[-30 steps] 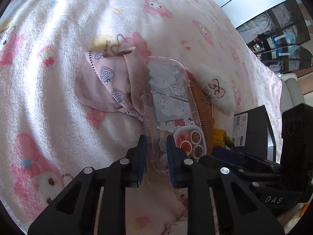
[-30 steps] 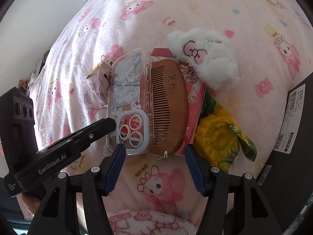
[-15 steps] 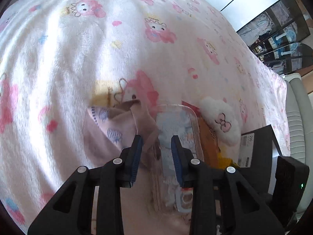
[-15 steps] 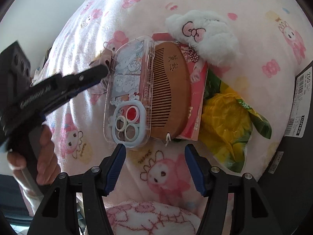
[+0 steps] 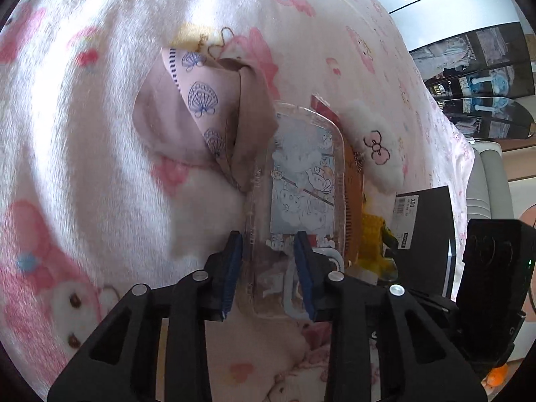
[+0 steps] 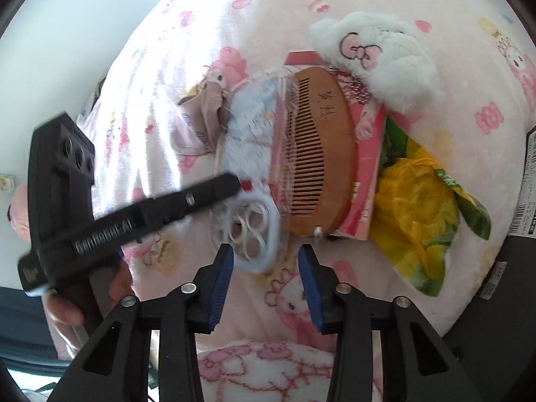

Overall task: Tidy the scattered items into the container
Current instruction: 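Lift the clear phone case off the pile with the left gripper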

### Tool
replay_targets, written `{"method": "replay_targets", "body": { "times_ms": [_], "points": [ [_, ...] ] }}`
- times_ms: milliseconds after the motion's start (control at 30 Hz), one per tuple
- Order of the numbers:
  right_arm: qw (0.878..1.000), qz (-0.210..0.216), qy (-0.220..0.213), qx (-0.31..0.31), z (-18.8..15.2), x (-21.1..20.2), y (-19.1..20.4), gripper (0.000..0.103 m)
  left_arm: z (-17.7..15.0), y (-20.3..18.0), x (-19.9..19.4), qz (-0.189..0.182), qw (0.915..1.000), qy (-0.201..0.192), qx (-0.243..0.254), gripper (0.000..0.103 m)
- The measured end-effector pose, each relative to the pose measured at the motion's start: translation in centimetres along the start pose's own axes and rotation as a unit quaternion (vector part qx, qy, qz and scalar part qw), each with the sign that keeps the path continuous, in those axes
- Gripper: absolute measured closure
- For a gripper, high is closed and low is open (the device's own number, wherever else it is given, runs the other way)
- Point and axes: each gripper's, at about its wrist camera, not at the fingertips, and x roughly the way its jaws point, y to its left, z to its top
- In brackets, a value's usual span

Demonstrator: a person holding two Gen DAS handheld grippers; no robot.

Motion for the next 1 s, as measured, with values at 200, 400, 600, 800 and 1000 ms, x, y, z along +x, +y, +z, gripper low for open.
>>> {"method": "replay_targets", "body": {
  "times_ms": [200, 400, 600, 800, 1000],
  "points": [
    [0.998, -0.030, -0.054, 0.028, -0.3, -2.0, 0.6, 0.068, -1.8, -3.5, -1.5, -0.003, 0.9994, 0.002, 0.034, 0.076],
    [0.995, -0.025, -0.081, 0.052, -0.6, -3.1, 0.6, 0.067, -2.9, -4.8, -1.4, -0.012, 0.9979, 0.025, 0.058, 0.068],
    [0.996, -0.054, -0.054, 0.052, -2.4, -2.1, 1.6, 0.066, -0.1, -3.6, -3.5, 0.031, 0.9974, -0.040, 0.051, 0.068],
    [0.998, -0.050, 0.003, 0.023, -3.2, 1.2, 4.0, 0.066, 5.7, -4.4, -0.9, 0.059, 0.9927, -0.048, 0.094, 0.068],
    [0.999, -0.042, 0.012, 0.015, -2.6, 3.2, 6.1, 0.066, 7.8, -4.9, 2.0, 0.086, 0.9890, -0.041, 0.113, 0.066]
  ]
}}
